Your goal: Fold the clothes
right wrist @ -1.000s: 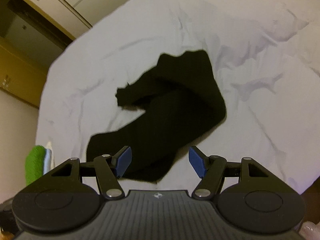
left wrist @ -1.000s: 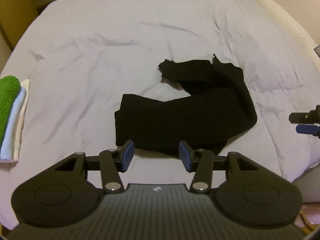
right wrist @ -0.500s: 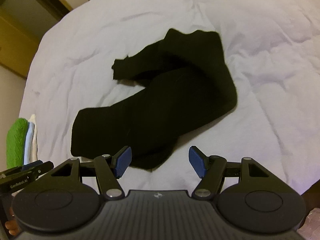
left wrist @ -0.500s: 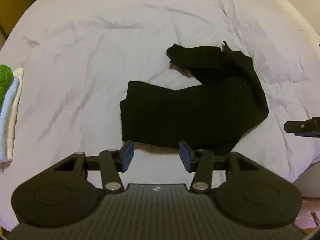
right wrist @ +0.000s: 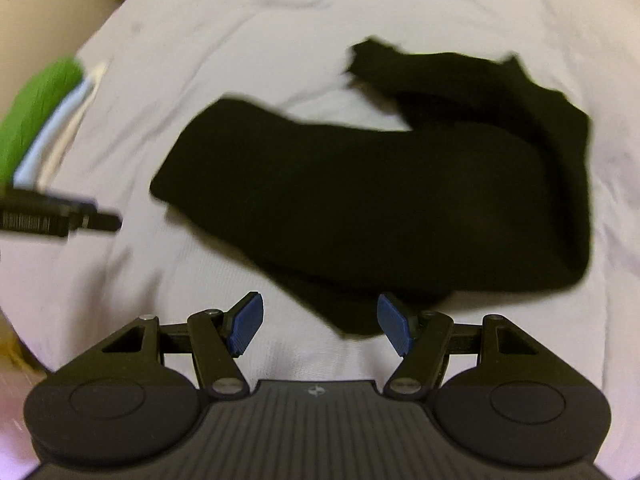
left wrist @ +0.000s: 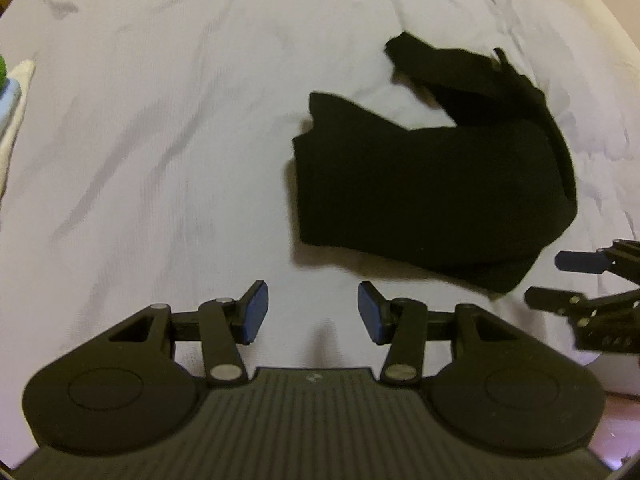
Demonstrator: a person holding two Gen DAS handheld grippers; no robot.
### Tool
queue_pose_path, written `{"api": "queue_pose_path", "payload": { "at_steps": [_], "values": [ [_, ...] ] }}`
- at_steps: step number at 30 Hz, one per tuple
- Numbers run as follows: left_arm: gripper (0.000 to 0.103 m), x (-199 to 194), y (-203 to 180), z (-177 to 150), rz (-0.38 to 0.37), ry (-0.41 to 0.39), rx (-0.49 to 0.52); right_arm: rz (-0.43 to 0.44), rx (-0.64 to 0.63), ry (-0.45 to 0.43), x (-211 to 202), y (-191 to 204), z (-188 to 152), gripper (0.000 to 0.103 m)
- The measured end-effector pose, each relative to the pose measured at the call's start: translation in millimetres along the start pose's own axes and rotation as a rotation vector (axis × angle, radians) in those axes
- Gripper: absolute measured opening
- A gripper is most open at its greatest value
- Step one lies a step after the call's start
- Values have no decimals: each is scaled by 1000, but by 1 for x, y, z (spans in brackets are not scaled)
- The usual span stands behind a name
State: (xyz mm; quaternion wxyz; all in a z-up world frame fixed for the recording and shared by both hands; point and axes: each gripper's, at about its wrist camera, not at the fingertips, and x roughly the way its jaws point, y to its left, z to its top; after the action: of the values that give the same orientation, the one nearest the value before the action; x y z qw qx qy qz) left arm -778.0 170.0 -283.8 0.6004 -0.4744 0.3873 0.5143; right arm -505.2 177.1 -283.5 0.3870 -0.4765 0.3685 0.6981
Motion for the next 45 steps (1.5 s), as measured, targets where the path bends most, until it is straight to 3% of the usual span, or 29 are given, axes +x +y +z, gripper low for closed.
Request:
{"api": "queue_pose_path", "payload": {
  "at_steps": [12, 17, 22, 24, 25, 26, 29, 34, 36, 38, 40, 43, 45],
  "values": [
    [45, 26, -5, 2, 11, 46, 17, -82, -89, 25, 24, 5, -8, 66],
    [45, 32, -7, 1, 14, 57, 17, -125, -208, 7, 37, 16, -15, 66],
    [45, 36, -9, 0, 16, 62, 22, -185, -376, -65, 53, 35, -21, 65],
    [45, 39, -9, -1, 23, 72, 22, -203, -450, -87, 59, 39, -25, 44],
    [45, 39, -9, -1, 25, 74, 23, -194, -467, -107, 58, 38, -26, 18],
    [45, 38, -10, -2, 24, 72, 25, -165, -436, -127, 51, 32, -25, 1],
    [45, 35, -13, -2, 22, 65, 33, -101, -331, -194, 29, 10, -23, 0],
    [45, 34, -24, -1, 9, 48, 67, -223, -90, -235, -8, -52, -29, 0],
    [45, 34, -30, -1, 5, 42, 82, -254, -25, -185, -14, -84, -36, 0],
    [45, 33, -30, -1, 0, 42, 78, -271, -37, -150, -15, -95, -44, 0],
    [45, 31, -27, -3, 5, 46, 72, -250, -90, -147, -11, -80, -45, 10],
    [45, 29, -22, -5, 1, 49, 78, -218, -170, -144, -6, -56, -48, 39],
    [45, 30, -19, -6, 1, 51, 84, -189, -246, -152, 2, -34, -44, 43]
  ]
}}
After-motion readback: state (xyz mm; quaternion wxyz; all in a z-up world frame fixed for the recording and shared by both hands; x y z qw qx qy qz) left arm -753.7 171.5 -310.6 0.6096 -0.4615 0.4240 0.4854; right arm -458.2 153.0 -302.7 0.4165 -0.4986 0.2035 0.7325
